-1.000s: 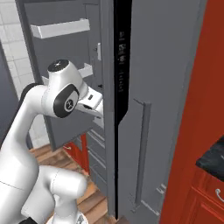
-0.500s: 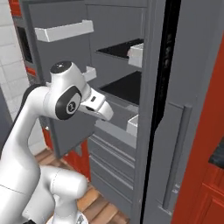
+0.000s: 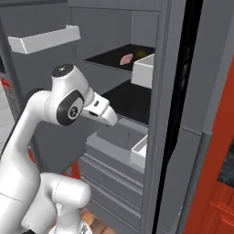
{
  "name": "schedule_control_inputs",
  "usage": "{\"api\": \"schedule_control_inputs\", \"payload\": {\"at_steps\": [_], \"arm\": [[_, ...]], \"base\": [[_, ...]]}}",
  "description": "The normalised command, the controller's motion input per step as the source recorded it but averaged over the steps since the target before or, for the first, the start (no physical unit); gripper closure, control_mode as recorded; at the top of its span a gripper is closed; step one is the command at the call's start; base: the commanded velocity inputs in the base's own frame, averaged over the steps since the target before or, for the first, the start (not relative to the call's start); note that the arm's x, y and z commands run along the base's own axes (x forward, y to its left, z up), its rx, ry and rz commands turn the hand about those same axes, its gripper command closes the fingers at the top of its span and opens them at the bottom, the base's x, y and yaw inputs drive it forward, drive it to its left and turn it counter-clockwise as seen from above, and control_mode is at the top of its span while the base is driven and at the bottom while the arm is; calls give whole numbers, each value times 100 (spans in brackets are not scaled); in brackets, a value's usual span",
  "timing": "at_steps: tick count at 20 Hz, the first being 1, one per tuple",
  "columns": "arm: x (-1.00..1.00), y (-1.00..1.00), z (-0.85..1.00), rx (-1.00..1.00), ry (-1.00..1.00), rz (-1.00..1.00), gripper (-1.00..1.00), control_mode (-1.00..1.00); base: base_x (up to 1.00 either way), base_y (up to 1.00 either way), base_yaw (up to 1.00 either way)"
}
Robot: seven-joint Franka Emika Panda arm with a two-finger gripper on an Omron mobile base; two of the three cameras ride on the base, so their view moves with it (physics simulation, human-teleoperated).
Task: Take the cheese, steak, and avocado from the fridge and place them on the plate on the dining counter to create an appetizer plate.
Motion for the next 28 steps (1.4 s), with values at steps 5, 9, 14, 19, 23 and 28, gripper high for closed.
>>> {"api": "schedule_control_inputs", "payload": {"at_steps": [5,9,14,19,23,28], "arm": [[0,0,0,0,0,0,-100,100],[0,0,0,0,0,0,-100,100],[0,0,0,0,0,0,-100,100],[19,5,6,0,0,-2,-100,-100],[17,8,28,0,-10,0,-100,-100],[6,13,71,0,-26,7,-100,-100]], "base": [[66,5,-26],[57,18,-21],[56,30,-15],[37,18,-7],[0,0,0],[0,0,0]]}}
